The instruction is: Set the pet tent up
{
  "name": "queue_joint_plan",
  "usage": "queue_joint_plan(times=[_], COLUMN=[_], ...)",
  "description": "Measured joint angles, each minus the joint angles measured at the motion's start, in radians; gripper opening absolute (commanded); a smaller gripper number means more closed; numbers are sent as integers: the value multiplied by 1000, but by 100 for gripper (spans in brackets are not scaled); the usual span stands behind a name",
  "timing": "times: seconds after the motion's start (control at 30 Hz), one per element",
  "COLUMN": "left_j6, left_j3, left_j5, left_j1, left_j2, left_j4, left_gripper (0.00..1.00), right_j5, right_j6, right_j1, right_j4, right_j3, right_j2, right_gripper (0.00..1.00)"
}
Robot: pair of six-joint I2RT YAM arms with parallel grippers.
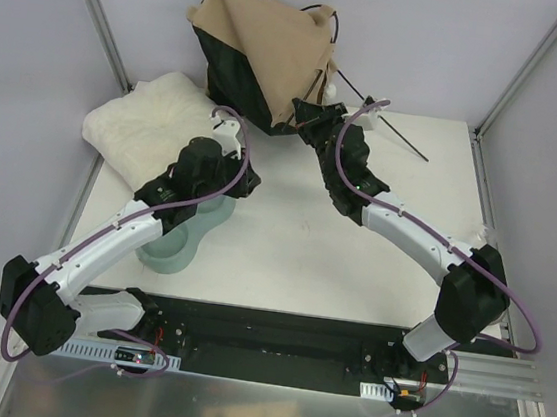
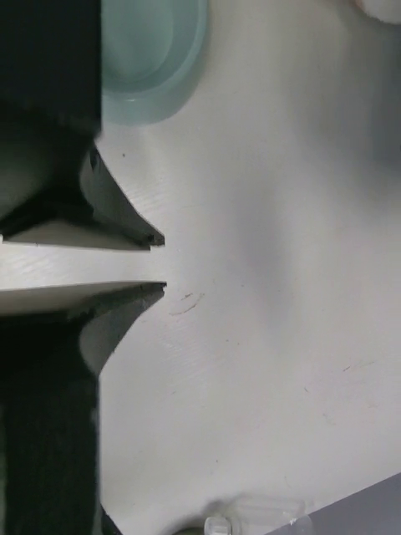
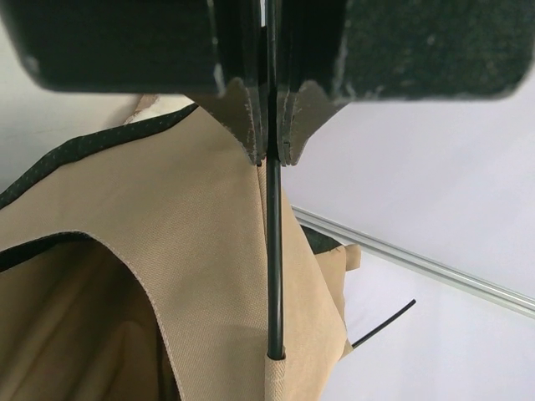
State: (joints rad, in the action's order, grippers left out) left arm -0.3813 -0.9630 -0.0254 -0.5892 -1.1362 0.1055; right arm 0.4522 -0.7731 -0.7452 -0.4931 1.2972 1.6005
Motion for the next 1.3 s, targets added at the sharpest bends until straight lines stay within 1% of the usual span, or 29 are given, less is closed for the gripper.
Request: queue_joint_plan(times=[0.03, 0.07, 0.17, 0.27, 0.3, 0.43, 0.57, 0.73, 0.83, 0.93, 1.03, 1.13, 1.2, 1.3], left_j6=[8, 18, 55, 95, 111, 154, 171, 177, 182, 195, 218, 240, 252, 266], left_j3=[-5, -8, -11, -11, -11, -16, -52, -103, -114, -116, -116, -116, -116, -128], left_j5=[1, 3, 18, 40, 45, 63, 59, 27, -11, -65, -124, -164, -183, -188], left_j1=[0, 0, 0, 0, 0, 8, 40, 110, 139, 144, 144, 144, 144, 144], left_j2=[-5, -10, -20, -24, -25, -47, -101, -172, -198, -214, -226, -233, -240, -260], left_j4=[-6, -14, -38, -100, -122, -225, -286, -346, -382, -411, -439, -471, -491, -503], left_gripper=[36, 48, 69, 79, 80, 80, 71, 61, 61, 64, 65, 64, 60, 48], right_j5=[-3, -6, -16, -23, -23, -28, -35, -45, -48, -49, -50, -50, -51, -56], right_j6=[2, 3, 5, 5, 4, 3, 1, -3, -5, -8, -11, -13, -19, -26], right_j1=[0, 0, -1, -2, -3, -6, -7, -7, -7, -8, -8, -8, -8, -8], right_j4=[0, 0, 0, 1, 2, 5, 8, 11, 11, 11, 11, 11, 11, 11], right_j3=[0, 0, 0, 0, 0, 0, 0, 0, 0, 0, 0, 0, 0, 0], right_j2=[0, 0, 0, 0, 0, 0, 0, 0, 0, 1, 1, 4, 7, 11], right_gripper=[0, 0, 0, 0, 0, 0, 0, 0, 0, 0, 0, 0, 0, 0])
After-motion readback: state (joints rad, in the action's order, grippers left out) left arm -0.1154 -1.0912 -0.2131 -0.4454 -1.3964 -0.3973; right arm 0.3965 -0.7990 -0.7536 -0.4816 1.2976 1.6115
